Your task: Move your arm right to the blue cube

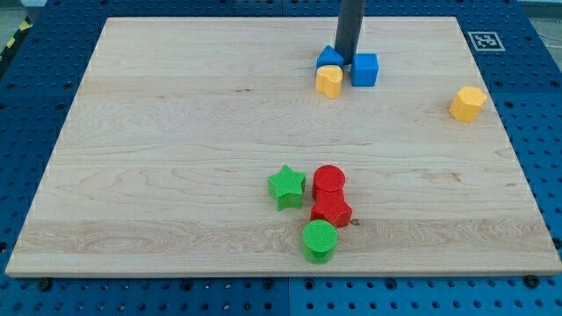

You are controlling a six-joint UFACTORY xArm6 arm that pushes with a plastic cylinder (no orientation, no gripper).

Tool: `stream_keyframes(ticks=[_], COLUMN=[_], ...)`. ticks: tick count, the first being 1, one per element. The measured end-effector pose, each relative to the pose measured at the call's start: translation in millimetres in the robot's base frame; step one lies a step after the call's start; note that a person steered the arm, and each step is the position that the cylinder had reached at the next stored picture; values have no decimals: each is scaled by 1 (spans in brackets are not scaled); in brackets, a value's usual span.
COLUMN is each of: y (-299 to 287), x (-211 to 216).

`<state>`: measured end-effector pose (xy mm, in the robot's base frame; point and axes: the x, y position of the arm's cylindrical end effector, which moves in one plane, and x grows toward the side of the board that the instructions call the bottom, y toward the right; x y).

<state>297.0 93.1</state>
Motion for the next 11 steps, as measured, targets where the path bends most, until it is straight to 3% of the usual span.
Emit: stream_keyframes(ticks=[1, 2, 4, 6, 9, 11], y=[0, 6, 81, 136, 112, 108], x=[-7, -56, -77, -62, -48, 9])
